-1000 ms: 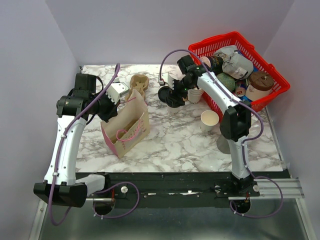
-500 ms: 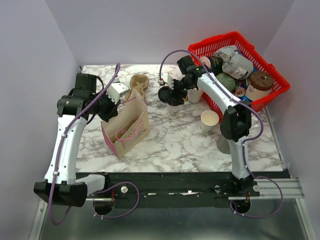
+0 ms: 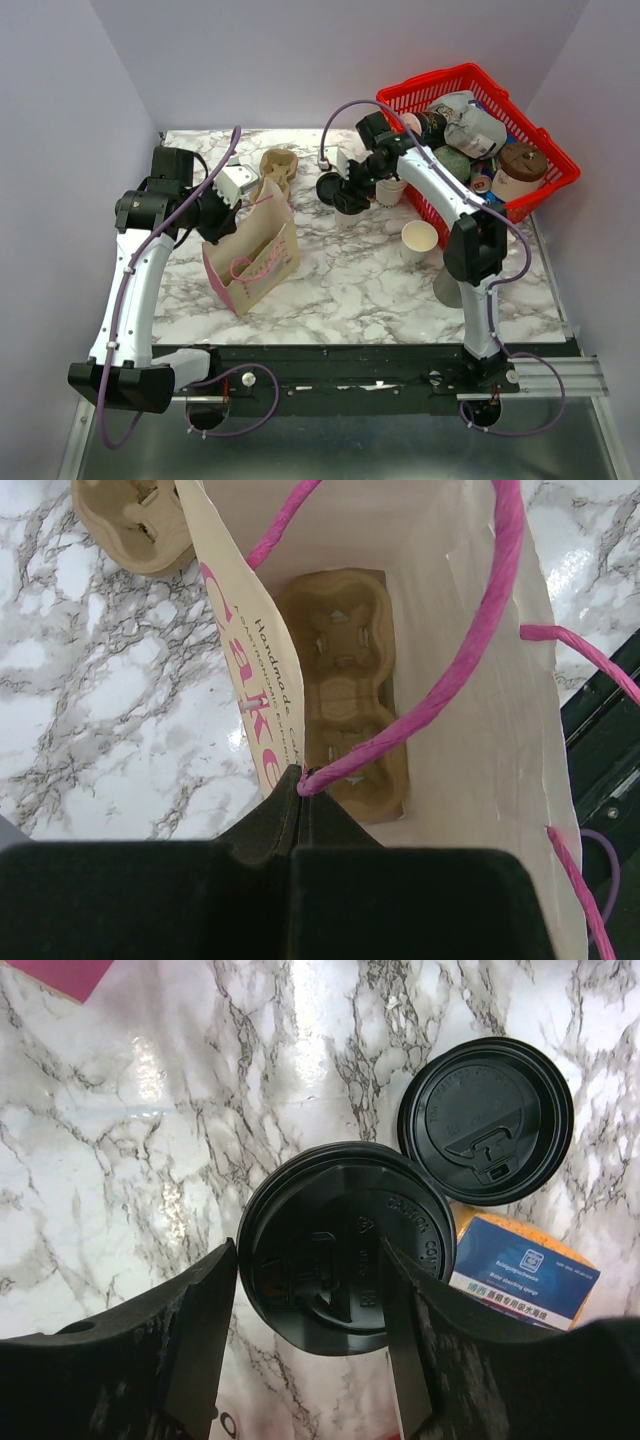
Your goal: Pack the takeout coffee
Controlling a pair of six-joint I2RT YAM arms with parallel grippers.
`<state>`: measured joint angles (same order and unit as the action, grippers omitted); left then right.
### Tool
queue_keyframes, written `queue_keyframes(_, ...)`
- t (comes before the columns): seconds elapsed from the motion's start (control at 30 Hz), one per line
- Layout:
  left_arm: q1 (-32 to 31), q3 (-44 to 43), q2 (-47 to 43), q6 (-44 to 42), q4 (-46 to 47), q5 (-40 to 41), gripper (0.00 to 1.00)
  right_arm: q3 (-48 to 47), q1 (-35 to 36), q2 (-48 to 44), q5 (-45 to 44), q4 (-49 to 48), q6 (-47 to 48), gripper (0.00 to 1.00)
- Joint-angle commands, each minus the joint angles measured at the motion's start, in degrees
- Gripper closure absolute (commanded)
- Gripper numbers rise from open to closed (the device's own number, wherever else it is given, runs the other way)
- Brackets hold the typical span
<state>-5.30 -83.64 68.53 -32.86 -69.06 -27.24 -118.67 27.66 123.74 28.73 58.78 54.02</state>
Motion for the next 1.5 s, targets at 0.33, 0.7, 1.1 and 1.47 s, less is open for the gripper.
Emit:
queue_keyframes(0.33,0.38,-0.48,0.99,1.22,1.29,-2.64,1.00,4.76,-0.24,-8.69,0.54,-2.71,-3.75,0.31)
queue_keyframes(0.7,0.38,-1.27,1.87,1.31,0.42,-3.17,1.00,1.25,-0.15,-2.98,-0.08,-3.50,-5.24,0.13)
queue_keyframes(1.1,0.38,-0.74,2.31,1.31,0.59,-2.73,1.00,-0.68,-0.24,-0.43,0.80,-2.18,-4.71,0.17)
queue_keyframes(1.47,0.38,-0.65,3.10,1.31,0.85,-2.90,1.00,-0.86,-0.24,0.71,0.71,-1.48,-4.54,0.23)
